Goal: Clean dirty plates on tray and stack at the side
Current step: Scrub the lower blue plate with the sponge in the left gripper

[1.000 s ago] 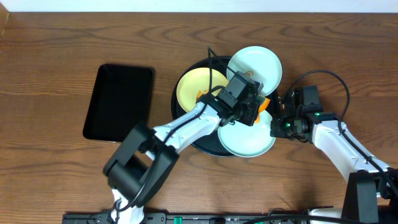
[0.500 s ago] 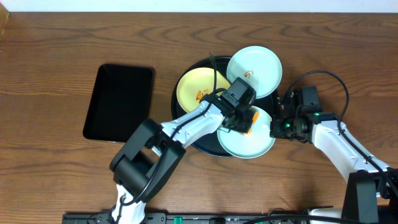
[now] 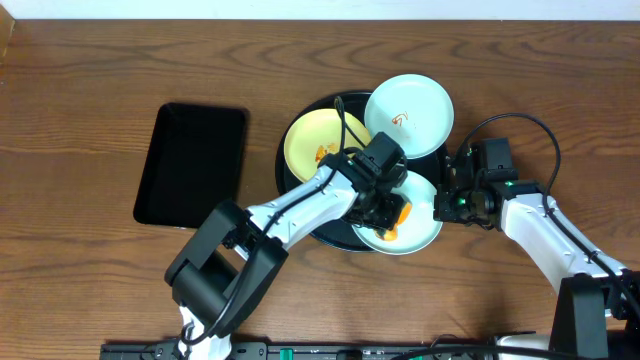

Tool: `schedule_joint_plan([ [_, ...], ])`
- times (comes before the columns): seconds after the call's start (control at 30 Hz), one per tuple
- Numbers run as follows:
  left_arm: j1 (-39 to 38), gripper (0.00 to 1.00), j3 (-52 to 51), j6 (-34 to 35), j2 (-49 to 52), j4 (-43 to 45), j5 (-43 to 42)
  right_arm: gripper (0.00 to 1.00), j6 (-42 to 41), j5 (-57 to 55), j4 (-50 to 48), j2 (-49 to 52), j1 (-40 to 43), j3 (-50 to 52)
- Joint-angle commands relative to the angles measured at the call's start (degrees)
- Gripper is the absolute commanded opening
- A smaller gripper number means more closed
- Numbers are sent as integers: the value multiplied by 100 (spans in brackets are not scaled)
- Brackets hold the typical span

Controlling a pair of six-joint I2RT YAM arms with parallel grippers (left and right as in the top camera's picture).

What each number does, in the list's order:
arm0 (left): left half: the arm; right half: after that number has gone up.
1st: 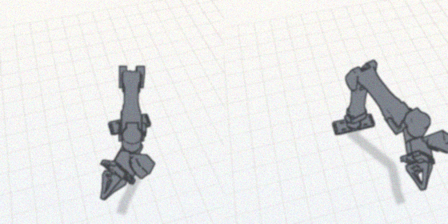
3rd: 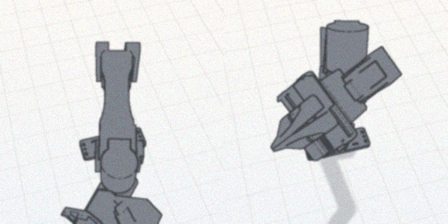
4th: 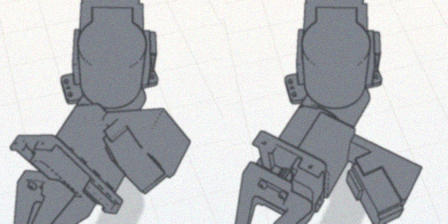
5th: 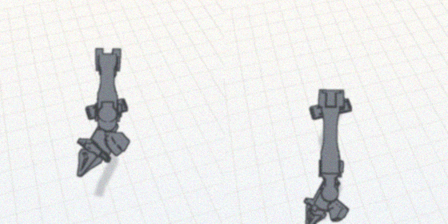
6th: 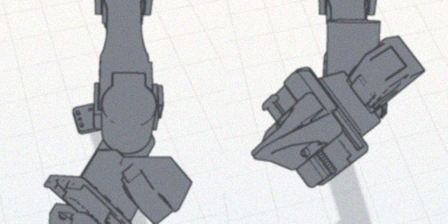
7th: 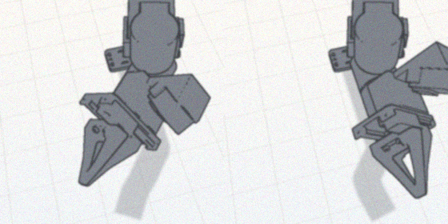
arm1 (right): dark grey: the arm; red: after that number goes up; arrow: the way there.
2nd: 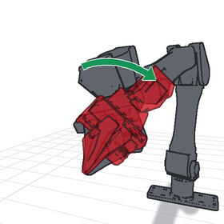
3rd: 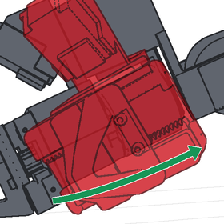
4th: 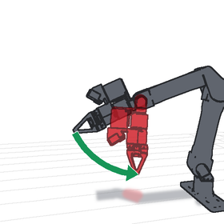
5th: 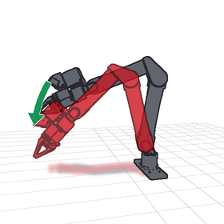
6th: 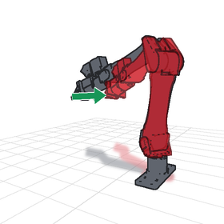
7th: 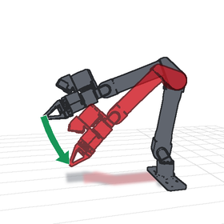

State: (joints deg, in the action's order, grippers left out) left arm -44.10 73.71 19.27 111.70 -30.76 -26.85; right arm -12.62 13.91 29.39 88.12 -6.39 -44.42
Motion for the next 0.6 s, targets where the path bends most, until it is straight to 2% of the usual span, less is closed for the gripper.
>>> schedule_joint_plan([
  [0.0,-208,8,-96,-94,46,184,114,1,-68,-33,-4,7,-13,-90],
  [0.2,-321,8,-94,-136,111,199,1998,1,-68,-31,0,7,-13,-90],
  [0.3,-188,8,-92,-168,103,129,2658,1,-68,-31,17,9,-13,-90],
  [0.57,92,8,501,-914,-197,-332,2730,1,-68,-31,20,7,-13,-90],
])
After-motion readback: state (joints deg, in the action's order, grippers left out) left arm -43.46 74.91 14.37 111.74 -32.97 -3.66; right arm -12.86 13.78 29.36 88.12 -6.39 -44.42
